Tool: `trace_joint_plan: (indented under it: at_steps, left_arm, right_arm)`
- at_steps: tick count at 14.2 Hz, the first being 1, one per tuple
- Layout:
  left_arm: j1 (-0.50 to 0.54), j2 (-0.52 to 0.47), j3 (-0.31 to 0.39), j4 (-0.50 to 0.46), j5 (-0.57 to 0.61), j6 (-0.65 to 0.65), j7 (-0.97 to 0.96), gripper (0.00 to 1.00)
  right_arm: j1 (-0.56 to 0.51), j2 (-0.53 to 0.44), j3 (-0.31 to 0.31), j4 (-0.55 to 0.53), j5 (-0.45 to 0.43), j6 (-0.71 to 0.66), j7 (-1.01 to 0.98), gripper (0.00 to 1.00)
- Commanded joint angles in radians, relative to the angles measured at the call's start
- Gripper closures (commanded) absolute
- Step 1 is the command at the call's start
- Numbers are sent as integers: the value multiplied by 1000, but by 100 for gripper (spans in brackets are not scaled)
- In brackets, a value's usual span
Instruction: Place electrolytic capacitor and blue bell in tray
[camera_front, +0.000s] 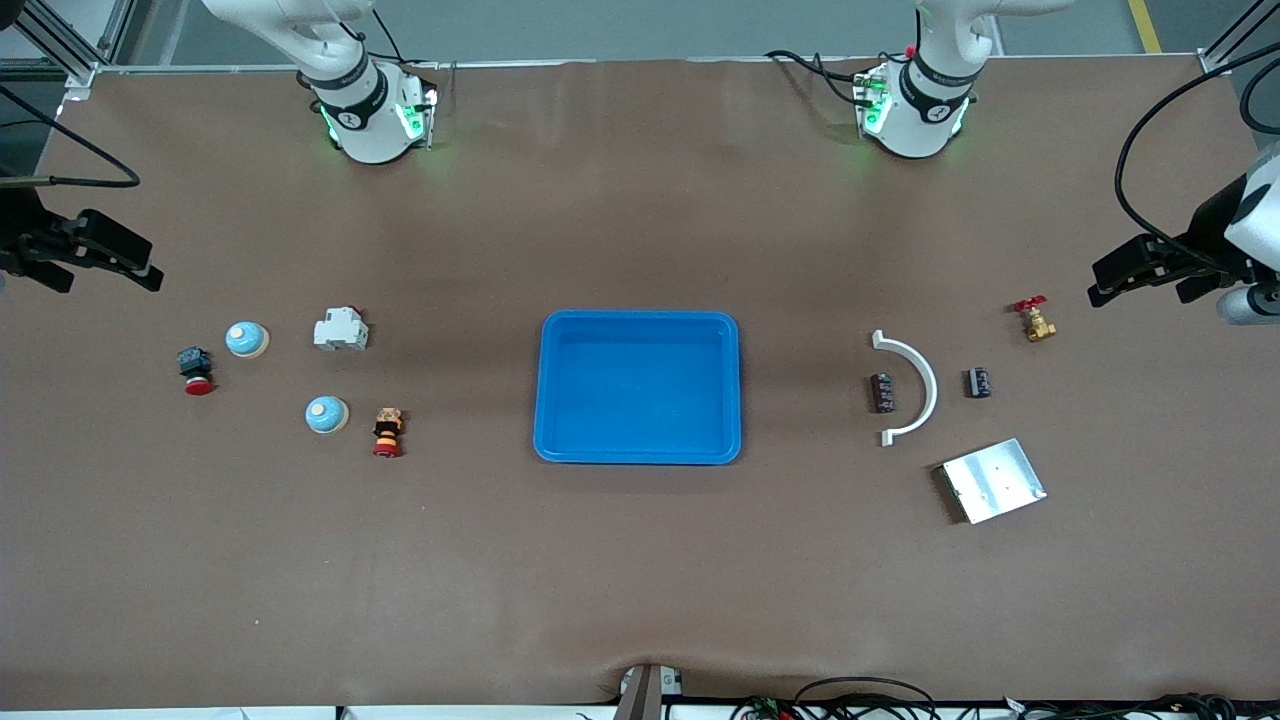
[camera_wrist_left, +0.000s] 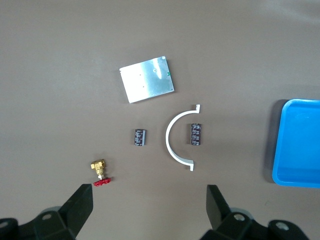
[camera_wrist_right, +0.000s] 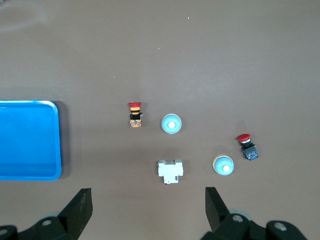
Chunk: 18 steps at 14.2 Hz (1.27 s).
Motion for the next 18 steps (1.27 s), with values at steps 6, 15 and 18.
trace_joint_plan:
  at_steps: [6, 15, 18]
  left_arm:
    - [-4, 5, 2, 13, 15, -13, -12, 0]
    - [30, 61, 7, 10, 10, -23, -10, 0]
    - [57, 107, 7, 4, 8, -44, -15, 0]
  right_arm:
    - [-7, -36, -4, -32, 11, 9, -5, 0]
    - [-10, -67, -4, -108, 11, 53, -5, 0]
    - [-10, -80, -4, -139, 11, 81, -5, 0]
